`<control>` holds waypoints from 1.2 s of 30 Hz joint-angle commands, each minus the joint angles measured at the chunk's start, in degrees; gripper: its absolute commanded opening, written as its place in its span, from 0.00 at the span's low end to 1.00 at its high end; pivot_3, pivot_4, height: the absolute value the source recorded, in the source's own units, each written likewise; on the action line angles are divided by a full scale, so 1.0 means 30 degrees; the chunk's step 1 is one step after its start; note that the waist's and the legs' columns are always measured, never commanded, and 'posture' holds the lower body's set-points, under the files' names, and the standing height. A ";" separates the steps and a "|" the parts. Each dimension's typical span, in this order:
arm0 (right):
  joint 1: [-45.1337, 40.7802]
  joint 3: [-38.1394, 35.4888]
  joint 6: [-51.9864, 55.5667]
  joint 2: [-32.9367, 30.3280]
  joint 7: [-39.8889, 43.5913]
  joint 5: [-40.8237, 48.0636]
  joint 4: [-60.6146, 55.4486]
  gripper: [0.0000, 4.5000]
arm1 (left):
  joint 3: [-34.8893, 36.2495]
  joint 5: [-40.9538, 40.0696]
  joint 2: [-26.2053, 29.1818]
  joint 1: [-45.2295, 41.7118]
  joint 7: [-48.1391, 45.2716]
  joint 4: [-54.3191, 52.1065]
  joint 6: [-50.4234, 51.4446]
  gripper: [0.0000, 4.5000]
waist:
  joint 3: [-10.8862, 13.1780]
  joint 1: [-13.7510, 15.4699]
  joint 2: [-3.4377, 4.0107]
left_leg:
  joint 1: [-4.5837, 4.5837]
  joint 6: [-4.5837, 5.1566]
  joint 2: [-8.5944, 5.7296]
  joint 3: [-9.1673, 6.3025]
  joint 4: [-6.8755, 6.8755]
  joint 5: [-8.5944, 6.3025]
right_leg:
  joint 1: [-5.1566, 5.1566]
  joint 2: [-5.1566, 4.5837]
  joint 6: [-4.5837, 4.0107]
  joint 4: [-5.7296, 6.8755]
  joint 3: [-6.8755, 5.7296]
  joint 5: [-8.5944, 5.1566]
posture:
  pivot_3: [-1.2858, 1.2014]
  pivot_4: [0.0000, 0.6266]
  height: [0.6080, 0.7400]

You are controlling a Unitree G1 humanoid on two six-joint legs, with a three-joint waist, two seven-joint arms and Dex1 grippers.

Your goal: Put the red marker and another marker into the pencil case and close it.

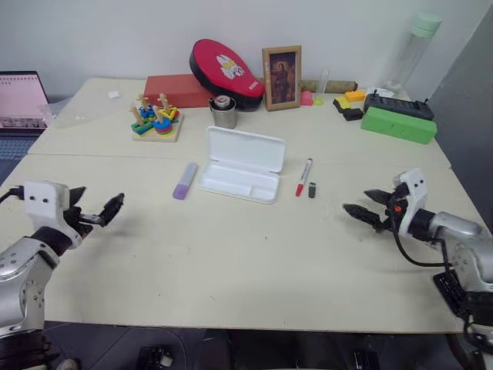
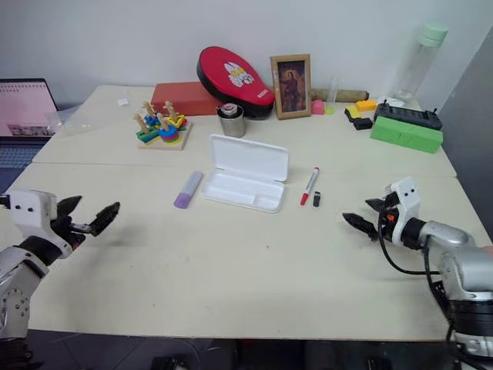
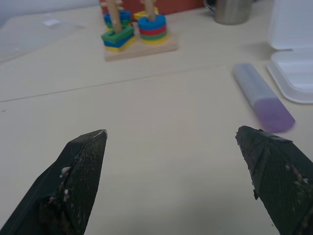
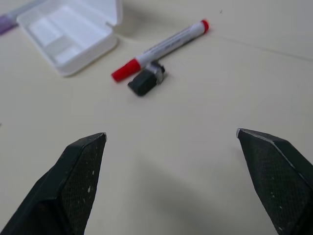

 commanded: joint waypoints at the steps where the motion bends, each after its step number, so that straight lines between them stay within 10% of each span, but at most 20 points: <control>1: -0.1196 -0.0123 0.0684 -0.0626 0.0799 0.0473 -0.0636 1.00 | 0.0607 -0.0466 0.1170 0.0764 -0.1751 -0.1355 0.0842 1.00 | 0.0002 -0.0115 0.0002 | -0.0008 0.0000 0.0003 0.0008 0.0002 0.0000 | -0.0013 0.0000 0.0000 0.0004 0.0005 0.0000 | 0.52 0.24 1.00; 36: -0.4946 0.3272 0.0881 0.3062 0.1964 0.0126 -0.0742 1.00 | -0.0505 -0.0485 0.0640 0.2572 -0.3166 -0.5768 0.2947 1.00 | 0.0004 -0.0405 0.0005 | -0.0137 0.0018 0.0008 0.0091 0.0011 -0.0009 | -0.0180 0.0012 0.0136 0.0029 0.0090 0.0078 | 0.52 0.24 1.00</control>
